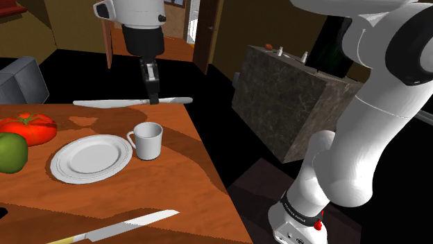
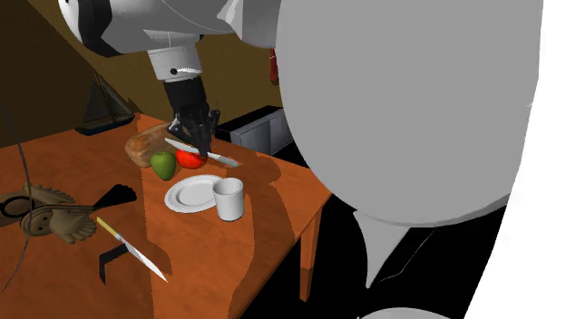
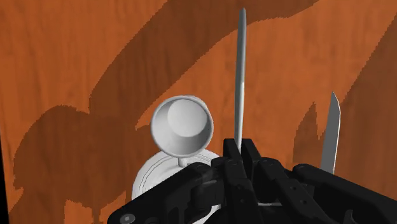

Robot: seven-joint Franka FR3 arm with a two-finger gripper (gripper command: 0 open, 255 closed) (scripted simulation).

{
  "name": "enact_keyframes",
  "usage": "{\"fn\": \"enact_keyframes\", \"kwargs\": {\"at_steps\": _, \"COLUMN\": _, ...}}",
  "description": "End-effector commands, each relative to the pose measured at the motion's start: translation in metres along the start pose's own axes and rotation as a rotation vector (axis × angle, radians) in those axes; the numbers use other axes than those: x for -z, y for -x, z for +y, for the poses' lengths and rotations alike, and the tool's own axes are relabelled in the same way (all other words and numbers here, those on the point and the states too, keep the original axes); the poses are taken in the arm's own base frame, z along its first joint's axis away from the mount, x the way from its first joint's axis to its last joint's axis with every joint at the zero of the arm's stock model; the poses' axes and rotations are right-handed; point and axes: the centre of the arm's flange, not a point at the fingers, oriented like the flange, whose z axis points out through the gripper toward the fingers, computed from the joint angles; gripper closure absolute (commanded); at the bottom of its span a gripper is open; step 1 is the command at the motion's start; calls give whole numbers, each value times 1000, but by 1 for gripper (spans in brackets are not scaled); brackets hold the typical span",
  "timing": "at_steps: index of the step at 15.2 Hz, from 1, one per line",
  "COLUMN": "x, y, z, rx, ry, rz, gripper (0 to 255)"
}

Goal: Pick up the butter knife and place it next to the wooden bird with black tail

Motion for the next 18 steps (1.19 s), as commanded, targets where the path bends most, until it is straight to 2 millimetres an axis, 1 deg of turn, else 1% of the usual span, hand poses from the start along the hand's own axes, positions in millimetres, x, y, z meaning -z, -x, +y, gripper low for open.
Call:
{"fn": "enact_keyframes", "kwargs": {"at_steps": 1, "x": -1, "y": -7, "z": -27, "rx": -1, "ry": 0, "rz": -1, "gripper": 255}}
{"fn": "enact_keyframes", "kwargs": {"at_steps": 18, "x": 16, "y": -64, "z": -244, "rx": -1, "ry": 0, "rz": -1, "gripper": 255}}
